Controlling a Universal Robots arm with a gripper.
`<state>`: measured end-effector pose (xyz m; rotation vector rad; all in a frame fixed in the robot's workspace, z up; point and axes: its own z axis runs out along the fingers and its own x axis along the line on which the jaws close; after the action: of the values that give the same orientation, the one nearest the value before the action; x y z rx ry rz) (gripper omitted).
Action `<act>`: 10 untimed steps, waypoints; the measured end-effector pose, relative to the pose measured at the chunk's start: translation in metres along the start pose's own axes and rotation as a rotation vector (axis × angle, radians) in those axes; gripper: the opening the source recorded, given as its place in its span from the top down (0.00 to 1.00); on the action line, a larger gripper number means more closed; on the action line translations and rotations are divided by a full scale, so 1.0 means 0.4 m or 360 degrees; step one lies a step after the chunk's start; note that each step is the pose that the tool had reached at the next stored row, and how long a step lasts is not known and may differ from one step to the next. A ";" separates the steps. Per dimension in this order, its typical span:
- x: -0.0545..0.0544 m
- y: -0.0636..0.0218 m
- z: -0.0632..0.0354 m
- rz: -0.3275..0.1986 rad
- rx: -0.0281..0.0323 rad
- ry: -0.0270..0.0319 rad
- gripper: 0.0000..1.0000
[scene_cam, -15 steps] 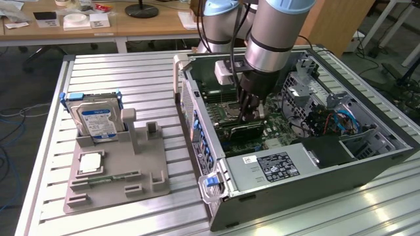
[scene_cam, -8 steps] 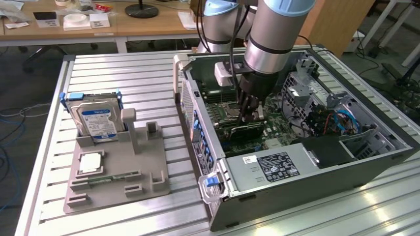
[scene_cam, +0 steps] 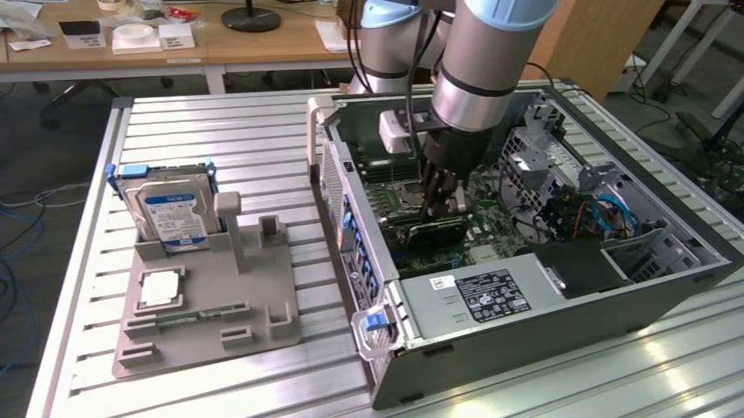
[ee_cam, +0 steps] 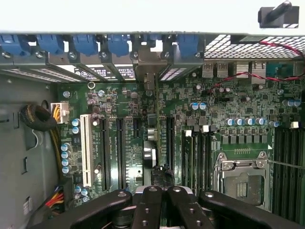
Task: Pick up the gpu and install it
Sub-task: 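Press down on the gpu until it lock into place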
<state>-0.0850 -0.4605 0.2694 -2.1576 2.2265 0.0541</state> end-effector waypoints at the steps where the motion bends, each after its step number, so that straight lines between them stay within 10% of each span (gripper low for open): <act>1: 0.000 0.000 0.000 0.0000 -0.00003 0.00005 0.89; 10: 0.000 0.000 0.008 0.0000 0.00001 -0.00005 0.89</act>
<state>-0.0849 -0.4604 0.2664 -2.1574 2.2263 0.0543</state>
